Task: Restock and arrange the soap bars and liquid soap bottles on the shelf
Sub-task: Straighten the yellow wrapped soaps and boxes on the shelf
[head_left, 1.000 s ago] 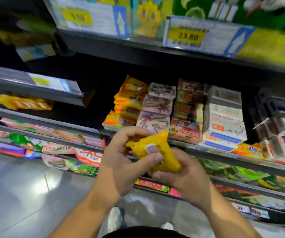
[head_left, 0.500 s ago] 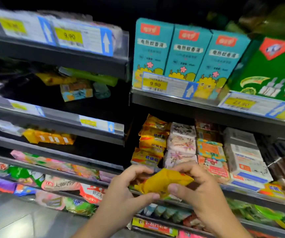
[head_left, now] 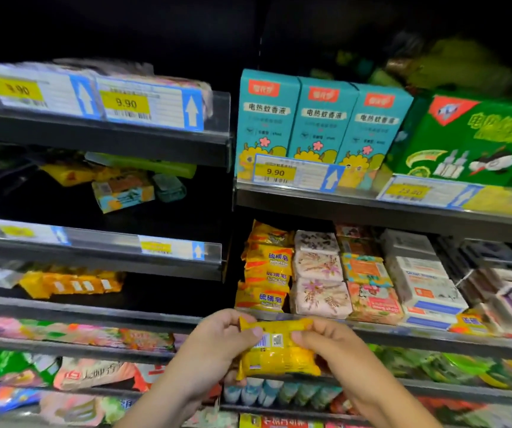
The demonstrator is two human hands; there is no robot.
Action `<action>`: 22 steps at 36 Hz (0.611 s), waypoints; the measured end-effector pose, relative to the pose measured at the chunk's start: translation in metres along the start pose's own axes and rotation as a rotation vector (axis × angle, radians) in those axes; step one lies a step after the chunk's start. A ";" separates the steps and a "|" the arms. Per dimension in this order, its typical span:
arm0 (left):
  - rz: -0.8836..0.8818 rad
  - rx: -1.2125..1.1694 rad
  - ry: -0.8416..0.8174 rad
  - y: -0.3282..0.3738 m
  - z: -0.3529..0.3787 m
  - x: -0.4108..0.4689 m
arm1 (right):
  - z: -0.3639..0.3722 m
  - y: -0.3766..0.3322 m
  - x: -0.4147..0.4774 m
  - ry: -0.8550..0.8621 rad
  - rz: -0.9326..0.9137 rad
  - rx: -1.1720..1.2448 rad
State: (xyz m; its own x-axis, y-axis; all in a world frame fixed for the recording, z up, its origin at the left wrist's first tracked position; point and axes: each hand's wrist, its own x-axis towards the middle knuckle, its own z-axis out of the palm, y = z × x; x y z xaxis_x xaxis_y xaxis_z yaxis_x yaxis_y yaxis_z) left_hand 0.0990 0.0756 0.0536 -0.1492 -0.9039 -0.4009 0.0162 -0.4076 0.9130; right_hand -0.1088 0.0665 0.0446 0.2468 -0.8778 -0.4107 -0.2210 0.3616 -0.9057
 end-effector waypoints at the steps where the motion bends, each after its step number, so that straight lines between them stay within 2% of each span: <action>1: 0.039 -0.002 -0.006 0.003 -0.001 -0.002 | -0.002 -0.002 -0.001 0.006 -0.029 -0.006; 3: 0.146 0.007 -0.006 0.011 -0.002 -0.003 | -0.008 -0.011 -0.004 0.022 -0.100 -0.003; 6: 0.403 0.316 -0.010 0.016 -0.009 0.001 | -0.018 -0.030 -0.010 0.007 -0.208 -0.041; 11: 1.167 0.833 -0.114 0.013 -0.021 0.022 | -0.033 -0.044 -0.009 -0.148 -0.288 -0.250; 13: 1.323 0.862 -0.120 0.008 -0.018 0.032 | -0.037 -0.042 -0.004 -0.160 -0.294 -0.311; 17: 1.390 0.804 -0.080 -0.007 -0.012 0.048 | -0.039 -0.039 0.004 -0.134 -0.327 -0.471; 22: 1.189 0.747 0.025 -0.027 -0.012 0.063 | -0.037 -0.033 0.015 0.029 -0.375 -0.710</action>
State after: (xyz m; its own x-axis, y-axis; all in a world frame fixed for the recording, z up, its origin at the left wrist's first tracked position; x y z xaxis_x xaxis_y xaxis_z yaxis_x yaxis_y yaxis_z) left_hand 0.1012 0.0280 0.0027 -0.4000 -0.6602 0.6357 -0.4051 0.7495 0.5235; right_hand -0.1329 0.0294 0.0719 0.4009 -0.9126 -0.0803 -0.6781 -0.2367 -0.6958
